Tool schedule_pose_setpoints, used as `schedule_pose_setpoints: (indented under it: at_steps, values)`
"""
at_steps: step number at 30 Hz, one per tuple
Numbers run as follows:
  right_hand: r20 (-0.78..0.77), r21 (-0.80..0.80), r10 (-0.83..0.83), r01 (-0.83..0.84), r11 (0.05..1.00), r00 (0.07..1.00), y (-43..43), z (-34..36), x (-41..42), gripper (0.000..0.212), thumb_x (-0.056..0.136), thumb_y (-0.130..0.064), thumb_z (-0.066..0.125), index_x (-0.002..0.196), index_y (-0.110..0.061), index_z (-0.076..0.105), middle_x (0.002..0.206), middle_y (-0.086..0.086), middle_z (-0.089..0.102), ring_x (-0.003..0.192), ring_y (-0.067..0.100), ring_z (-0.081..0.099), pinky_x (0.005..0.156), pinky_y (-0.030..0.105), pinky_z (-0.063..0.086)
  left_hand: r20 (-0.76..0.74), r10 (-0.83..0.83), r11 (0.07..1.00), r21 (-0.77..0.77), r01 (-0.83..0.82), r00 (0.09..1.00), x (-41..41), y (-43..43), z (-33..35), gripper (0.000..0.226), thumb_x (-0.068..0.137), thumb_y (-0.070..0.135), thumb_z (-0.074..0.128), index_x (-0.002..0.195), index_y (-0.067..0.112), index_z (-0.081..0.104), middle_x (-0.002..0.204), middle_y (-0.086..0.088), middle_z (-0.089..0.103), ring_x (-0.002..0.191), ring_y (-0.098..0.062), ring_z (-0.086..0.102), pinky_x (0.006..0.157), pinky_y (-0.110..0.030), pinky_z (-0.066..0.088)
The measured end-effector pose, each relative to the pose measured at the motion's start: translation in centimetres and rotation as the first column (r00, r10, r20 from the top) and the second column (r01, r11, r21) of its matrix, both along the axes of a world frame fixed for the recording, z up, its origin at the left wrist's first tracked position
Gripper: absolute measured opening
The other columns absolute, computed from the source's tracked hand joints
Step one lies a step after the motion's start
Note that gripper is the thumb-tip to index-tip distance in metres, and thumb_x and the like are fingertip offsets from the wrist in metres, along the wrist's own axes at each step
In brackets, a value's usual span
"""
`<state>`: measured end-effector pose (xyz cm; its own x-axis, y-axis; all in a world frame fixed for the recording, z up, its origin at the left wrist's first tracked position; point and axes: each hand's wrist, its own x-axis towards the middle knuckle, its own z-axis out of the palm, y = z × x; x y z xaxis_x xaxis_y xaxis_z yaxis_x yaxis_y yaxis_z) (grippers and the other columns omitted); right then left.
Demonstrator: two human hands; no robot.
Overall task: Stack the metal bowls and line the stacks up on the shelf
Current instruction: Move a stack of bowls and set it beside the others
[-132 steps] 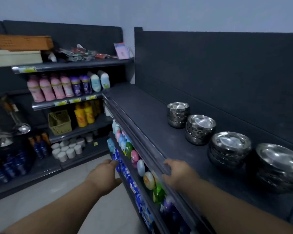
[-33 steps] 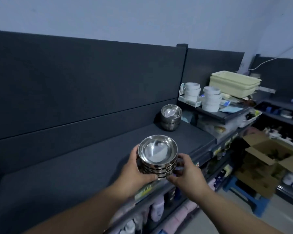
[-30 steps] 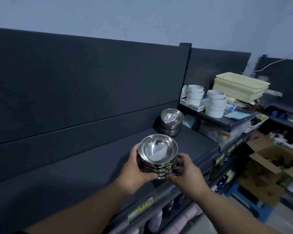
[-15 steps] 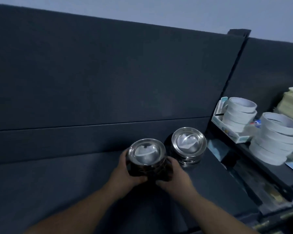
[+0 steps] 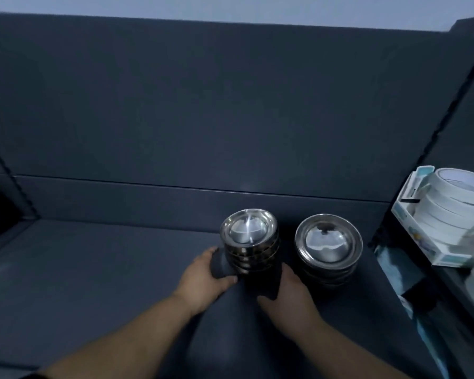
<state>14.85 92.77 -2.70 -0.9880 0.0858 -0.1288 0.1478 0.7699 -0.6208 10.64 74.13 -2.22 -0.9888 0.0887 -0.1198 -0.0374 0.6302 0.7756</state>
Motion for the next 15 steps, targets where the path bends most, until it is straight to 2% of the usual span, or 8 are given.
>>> schedule_pose_setpoints:
  at_steps: [3,7,11,15]
  values:
    - [0.108,0.142,0.045,-0.06,0.988,0.993,-1.8,-0.1,1.8,0.074,0.081,-0.037,0.07,0.142,-0.01,0.037,0.142,0.009,0.045,0.132,0.021,0.044,0.108,0.023,0.032,-0.023,-0.039,0.984,-0.175,0.034,0.999,2.2,-2.9,-0.1,0.081,0.079,0.045,0.072,0.145,0.021,0.034,0.147,-0.001,0.04,0.135,-0.016,0.038,0.111,-0.019,0.027]
    - [0.113,0.199,0.158,-0.178,0.964,0.981,-7.3,0.8,3.9,0.068,0.084,-0.041,0.065,0.142,-0.017,0.04,0.143,0.007,0.043,0.13,0.021,0.045,0.109,0.026,0.036,-0.05,-0.045,0.929,-0.37,0.023,0.998,6.0,-9.7,0.2,0.078,0.083,0.049,0.064,0.146,0.02,0.03,0.15,-0.003,0.033,0.136,-0.02,0.035,0.113,-0.023,0.027]
    - [0.065,0.26,0.3,-0.307,0.916,0.952,-16.1,1.8,6.6,0.062,0.086,-0.041,0.061,0.141,-0.02,0.041,0.141,0.004,0.044,0.129,0.021,0.045,0.106,0.028,0.038,-0.101,0.025,0.835,-0.545,-0.076,0.995,11.5,-18.7,0.4,0.074,0.082,0.051,0.062,0.144,0.022,0.033,0.149,-0.002,0.034,0.135,-0.023,0.038,0.112,-0.028,0.031]
    - [0.069,0.258,0.45,-0.452,0.854,0.89,-27.1,2.2,10.3,0.063,0.087,-0.045,0.059,0.143,-0.024,0.036,0.143,0.002,0.041,0.13,0.024,0.041,0.105,0.034,0.04,-0.082,0.145,0.74,-0.652,-0.163,0.986,19.1,-29.6,0.6,0.073,0.082,0.054,0.058,0.144,0.025,0.031,0.152,-0.001,0.031,0.136,-0.024,0.037,0.112,-0.034,0.031]
